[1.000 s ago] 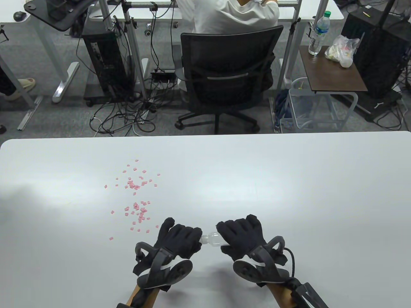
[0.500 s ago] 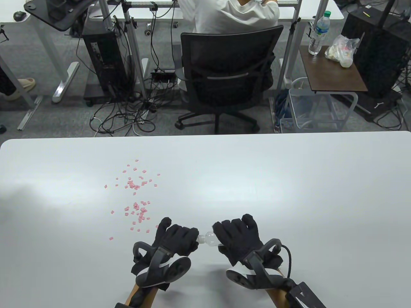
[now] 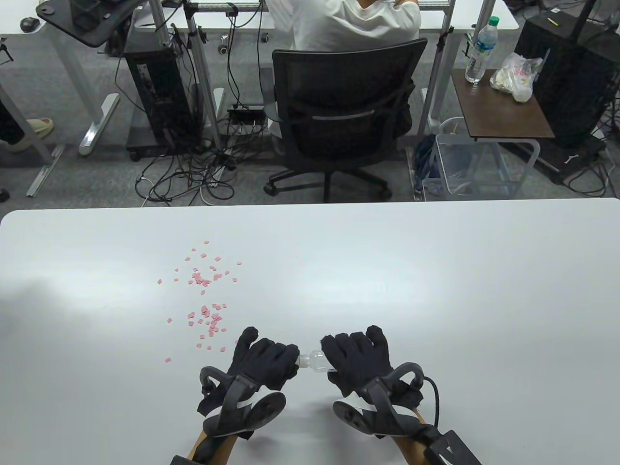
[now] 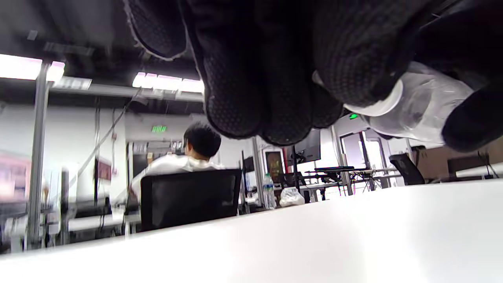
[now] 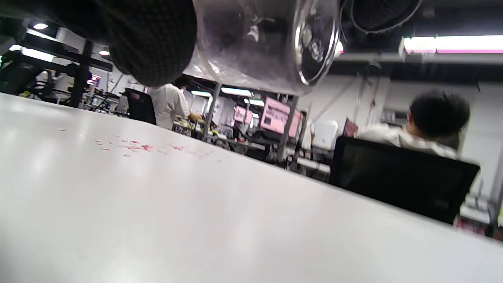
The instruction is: Squeeze empty conical bottle to blow paper scraps with air puff
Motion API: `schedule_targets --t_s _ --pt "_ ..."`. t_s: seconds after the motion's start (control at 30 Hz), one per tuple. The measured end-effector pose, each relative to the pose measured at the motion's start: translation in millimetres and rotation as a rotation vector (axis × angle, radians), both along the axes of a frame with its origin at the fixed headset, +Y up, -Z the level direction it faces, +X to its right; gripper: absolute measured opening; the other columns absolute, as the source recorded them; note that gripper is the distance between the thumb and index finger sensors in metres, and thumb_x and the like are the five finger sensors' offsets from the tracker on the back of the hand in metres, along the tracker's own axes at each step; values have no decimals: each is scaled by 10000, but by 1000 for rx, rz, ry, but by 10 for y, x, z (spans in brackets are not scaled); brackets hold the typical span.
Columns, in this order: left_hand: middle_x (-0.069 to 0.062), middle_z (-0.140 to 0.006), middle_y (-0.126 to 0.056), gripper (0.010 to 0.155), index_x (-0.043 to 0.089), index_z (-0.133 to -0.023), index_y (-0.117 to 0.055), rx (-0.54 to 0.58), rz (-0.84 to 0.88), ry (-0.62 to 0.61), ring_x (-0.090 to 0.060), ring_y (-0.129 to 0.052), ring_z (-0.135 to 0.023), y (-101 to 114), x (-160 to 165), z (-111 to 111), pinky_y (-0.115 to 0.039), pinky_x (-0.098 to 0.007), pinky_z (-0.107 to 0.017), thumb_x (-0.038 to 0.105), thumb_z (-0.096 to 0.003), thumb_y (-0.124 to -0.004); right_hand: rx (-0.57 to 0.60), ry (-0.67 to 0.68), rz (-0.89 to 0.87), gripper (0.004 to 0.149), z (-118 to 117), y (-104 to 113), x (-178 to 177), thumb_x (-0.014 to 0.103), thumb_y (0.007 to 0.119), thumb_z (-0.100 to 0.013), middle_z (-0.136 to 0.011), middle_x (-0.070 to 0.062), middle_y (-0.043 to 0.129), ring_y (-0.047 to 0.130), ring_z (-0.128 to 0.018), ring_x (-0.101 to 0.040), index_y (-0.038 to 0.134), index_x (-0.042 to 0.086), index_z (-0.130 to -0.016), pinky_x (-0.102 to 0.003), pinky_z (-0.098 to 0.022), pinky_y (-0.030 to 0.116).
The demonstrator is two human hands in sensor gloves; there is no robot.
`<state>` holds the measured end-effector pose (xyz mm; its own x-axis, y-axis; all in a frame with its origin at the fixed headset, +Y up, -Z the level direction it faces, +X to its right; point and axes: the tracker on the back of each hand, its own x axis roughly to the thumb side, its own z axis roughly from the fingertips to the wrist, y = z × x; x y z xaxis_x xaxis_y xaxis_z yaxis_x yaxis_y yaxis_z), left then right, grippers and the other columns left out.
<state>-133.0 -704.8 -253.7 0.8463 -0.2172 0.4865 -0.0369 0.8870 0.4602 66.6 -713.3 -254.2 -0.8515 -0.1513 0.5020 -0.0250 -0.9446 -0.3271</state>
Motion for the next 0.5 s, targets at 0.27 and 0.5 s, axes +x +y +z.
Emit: schedule_targets --t_s 0.27,0.5 --pt "-31 -979 -917 608 238 -1029 -790 -69 209 115 -246 -952 -881 -7 -144 -68 -505 -588 -806 544 -504 -808 -87 -123 -59 674 -139 -55 263 457 864 -469 -1027 -227 709 760 -858 -428 730 211 -1082 -745 -679 535" --pt "-57 -1029 -867 651 221 -1073 -737 -127 278 266 -268 -923 -911 -79 -416 -183 -468 -618 -807 554 -517 -804 -163 -255 -439 673 -464 140 830 424 913 -443 -1007 -137 740 771 -846 -415 741 214 -1058 -762 -672 526"
